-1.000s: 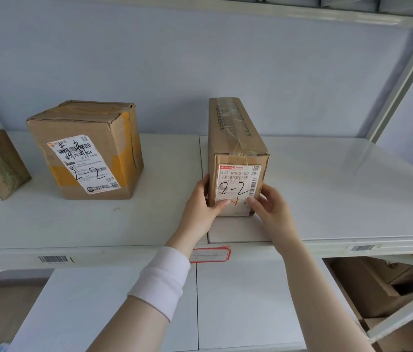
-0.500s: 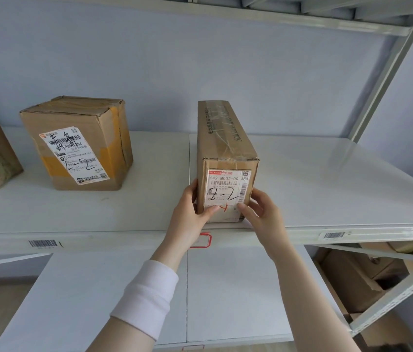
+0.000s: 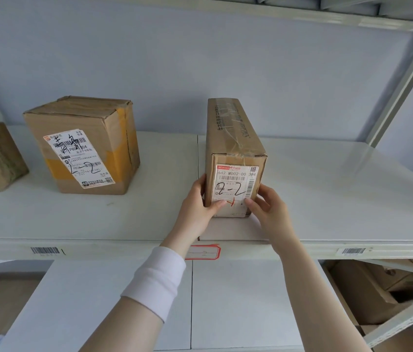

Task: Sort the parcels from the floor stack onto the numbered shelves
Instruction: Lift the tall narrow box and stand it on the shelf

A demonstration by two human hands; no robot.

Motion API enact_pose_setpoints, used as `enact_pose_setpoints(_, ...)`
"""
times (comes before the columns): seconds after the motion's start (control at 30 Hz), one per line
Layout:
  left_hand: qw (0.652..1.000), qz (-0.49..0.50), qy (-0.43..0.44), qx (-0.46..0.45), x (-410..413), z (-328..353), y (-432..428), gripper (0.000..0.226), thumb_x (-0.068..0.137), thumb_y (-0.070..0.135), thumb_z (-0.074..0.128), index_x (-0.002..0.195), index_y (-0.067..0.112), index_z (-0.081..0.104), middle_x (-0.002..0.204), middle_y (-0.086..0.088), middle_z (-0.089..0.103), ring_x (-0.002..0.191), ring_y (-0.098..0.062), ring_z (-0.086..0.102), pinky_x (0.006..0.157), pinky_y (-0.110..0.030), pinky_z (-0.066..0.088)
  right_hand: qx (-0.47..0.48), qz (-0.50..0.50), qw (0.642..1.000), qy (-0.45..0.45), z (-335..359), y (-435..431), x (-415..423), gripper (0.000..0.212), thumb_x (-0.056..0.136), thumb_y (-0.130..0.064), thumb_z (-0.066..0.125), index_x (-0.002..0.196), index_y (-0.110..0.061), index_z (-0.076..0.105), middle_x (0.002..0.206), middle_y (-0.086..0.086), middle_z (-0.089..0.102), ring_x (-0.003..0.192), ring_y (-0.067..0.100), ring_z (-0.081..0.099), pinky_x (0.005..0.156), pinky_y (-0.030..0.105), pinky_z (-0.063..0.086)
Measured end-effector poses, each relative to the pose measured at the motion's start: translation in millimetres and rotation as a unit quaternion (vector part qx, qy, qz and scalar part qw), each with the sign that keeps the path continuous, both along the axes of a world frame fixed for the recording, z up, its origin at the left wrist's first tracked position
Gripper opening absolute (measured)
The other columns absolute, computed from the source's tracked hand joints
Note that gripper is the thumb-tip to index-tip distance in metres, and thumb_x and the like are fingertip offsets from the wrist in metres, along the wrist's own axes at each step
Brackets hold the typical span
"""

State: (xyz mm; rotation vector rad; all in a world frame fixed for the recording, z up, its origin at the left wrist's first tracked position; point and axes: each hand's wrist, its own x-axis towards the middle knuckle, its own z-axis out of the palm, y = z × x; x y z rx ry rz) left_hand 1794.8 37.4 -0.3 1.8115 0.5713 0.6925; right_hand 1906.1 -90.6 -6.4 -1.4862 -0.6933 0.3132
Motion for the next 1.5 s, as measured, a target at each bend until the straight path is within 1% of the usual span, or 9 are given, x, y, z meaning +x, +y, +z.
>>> enact_pose_setpoints(0.4, 0.999, -0.014, 0.03, -0.004, 33, 8, 41, 0.07, 0.084, 0.013, 0.068, 0.142, 0.016, 0.03, 0.135, 0.002, 0.053, 0.126, -0.012, 0.049, 0.1, -0.023, 0.039, -0.019, -0.013, 1.0, 0.009, 5, 42, 31, 0.038, 0.09, -0.003, 0.058, 0.127, -0.008, 0.05, 0.117, -0.004, 0.062, 0.118, 0.014, 0.056, 0.079, 0.017, 0.052)
enact_pose_setpoints(0.53, 0.999, -0.012, 0.043, -0.004, 34, 9, 41, 0.071, 0.084, 0.015, 0.068, 0.144, 0.017, 0.029, 0.135, 0.002, 0.054, 0.124, -0.013, 0.051, 0.097, -0.021, 0.039, -0.025, -0.017, 1.0, 0.008, 5, 44, 32, 0.039, 0.09, -0.003, 0.057, 0.128, -0.01, 0.05, 0.118, -0.005, 0.062, 0.118, 0.013, 0.056, 0.075, 0.01, 0.052)
enact_pose_setpoints(0.67, 0.998, -0.003, 0.062, 0.003, 26, 11, 34, 0.073, 0.085, 0.018, 0.067, 0.145, 0.016, 0.026, 0.138, 0.001, 0.051, 0.127, -0.015, 0.049, 0.1, -0.024, 0.039, -0.038, -0.027, 0.999, 0.006, 7, 40, 25, 0.052, 0.089, -0.012, 0.061, 0.138, -0.013, 0.044, 0.136, -0.003, 0.053, 0.125, 0.012, 0.051, 0.09, 0.019, 0.048)
enact_pose_setpoints(0.77, 0.996, 0.016, 0.082, 0.034, 13, 16, 26, 0.075, 0.088, 0.023, 0.064, 0.148, 0.015, 0.021, 0.149, 0.0, 0.038, 0.136, -0.016, 0.038, 0.106, -0.026, 0.032, -0.038, -0.067, 0.997, 0.009, 13, 31, 15, 0.054, 0.09, -0.018, 0.061, 0.14, -0.015, 0.04, 0.141, -0.002, 0.048, 0.127, 0.015, 0.048, 0.096, 0.026, 0.041)
enact_pose_setpoints(0.87, 0.992, 0.049, 0.095, 0.064, -9, 21, 16, 0.075, 0.09, 0.026, 0.06, 0.149, 0.016, 0.016, 0.155, 0.0, 0.026, 0.142, -0.017, 0.028, 0.11, -0.026, 0.025, -0.031, -0.085, 0.996, -0.01, 20, 20, 3, 0.05, 0.09, -0.021, 0.061, 0.136, -0.016, 0.044, 0.139, -0.001, 0.05, 0.127, 0.016, 0.048, 0.098, 0.028, 0.041)
enact_pose_setpoints(1.07, 0.983, 0.102, 0.116, 0.102, -71, 17, -23, 0.066, 0.092, 0.028, 0.058, 0.147, 0.02, 0.024, 0.153, 0.004, 0.031, 0.14, -0.013, 0.03, 0.108, -0.019, 0.024, -0.029, -0.06, 0.996, -0.066, 17, 1, -42, 0.041, 0.09, -0.021, 0.06, 0.129, -0.015, 0.05, 0.128, -0.006, 0.053, 0.121, 0.012, 0.049, 0.103, 0.031, 0.042)
enact_pose_setpoints(1.23, 0.975, 0.154, 0.124, 0.106, -143, 6, -58, 0.057, 0.092, 0.024, 0.058, 0.143, 0.02, 0.034, 0.148, 0.005, 0.04, 0.137, -0.009, 0.034, 0.108, -0.018, 0.025, -0.026, 0.017, 0.992, -0.125, -1, -16, -103, 0.036, 0.09, -0.016, 0.06, 0.126, -0.015, 0.054, 0.125, -0.004, 0.056, 0.115, 0.007, 0.051, 0.097, 0.021, 0.04)
enact_pose_setpoints(1.37, 0.956, 0.204, 0.17, 0.121, -216, -9, -80, 0.054, 0.094, 0.025, 0.054, 0.143, 0.02, 0.034, 0.148, 0.006, 0.04, 0.137, -0.009, 0.035, 0.105, -0.016, 0.025, -0.048, 0.092, 0.984, -0.146, -19, -21, -167, 0.032, 0.089, -0.015, 0.062, 0.121, -0.017, 0.057, 0.118, -0.009, 0.055, 0.114, 0.008, 0.052, 0.099, 0.025, 0.041)
enact_pose_setpoints(1.5, 0.931, 0.262, 0.231, 0.109, -293, -34, -108, 0.053, 0.094, 0.026, 0.054, 0.143, 0.018, 0.035, 0.147, 0.001, 0.041, 0.136, -0.017, 0.037, 0.111, -0.029, 0.028, -0.096, 0.177, 0.966, -0.161, -43, -28, -242, 0.033, 0.089, -0.018, 0.061, 0.122, -0.019, 0.057, 0.119, -0.013, 0.053, 0.112, 0.005, 0.05, 0.1, 0.026, 0.04)
